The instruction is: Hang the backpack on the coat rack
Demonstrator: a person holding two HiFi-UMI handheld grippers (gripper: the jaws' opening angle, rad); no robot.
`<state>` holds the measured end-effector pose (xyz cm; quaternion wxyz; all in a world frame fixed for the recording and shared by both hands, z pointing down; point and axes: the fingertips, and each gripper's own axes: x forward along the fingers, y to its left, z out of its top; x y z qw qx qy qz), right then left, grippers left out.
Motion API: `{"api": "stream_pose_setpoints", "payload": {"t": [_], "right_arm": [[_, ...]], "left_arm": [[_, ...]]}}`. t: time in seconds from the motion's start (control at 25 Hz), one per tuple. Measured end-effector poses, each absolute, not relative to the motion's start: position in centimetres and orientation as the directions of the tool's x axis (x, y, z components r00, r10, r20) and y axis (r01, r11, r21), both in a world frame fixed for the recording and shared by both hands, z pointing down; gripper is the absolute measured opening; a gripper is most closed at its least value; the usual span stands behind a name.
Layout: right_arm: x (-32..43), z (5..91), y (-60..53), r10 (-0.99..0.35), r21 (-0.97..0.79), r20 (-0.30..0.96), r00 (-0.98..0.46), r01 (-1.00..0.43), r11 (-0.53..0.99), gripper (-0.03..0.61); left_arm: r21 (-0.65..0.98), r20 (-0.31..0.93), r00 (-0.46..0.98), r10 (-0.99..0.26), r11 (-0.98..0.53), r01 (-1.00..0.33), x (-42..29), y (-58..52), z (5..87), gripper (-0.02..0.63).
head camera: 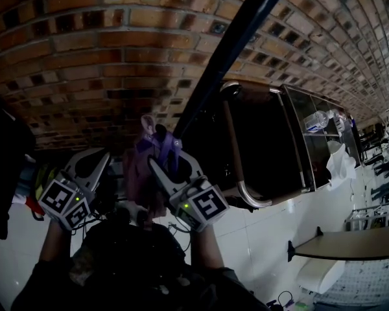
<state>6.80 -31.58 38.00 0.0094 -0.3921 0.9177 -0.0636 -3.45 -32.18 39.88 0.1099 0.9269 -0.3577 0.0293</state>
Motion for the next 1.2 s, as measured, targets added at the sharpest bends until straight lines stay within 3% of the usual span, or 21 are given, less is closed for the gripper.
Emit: {"api": "stream_pose_setpoints", "payload": {"t": [0.88,1.2], "right_arm": [[11.0,37.7,-29.6,-0.862,-0.077,0.076,-0.502,-0.864,0.497,0.161],[12.6,37.0,-27.1,-0.866,-0.084,0.019,-0.5,-0.864,0.497,0.161]], "left_arm": [[0.214,0.142,0.795,-0.59,-0.766,-0.607,-6.4,-34.1,41.1,0.037],[0.194,0.143,0.782,-0.607,-0.758,-0.623,-5.8,-31.4,40.9,0.037]]}}
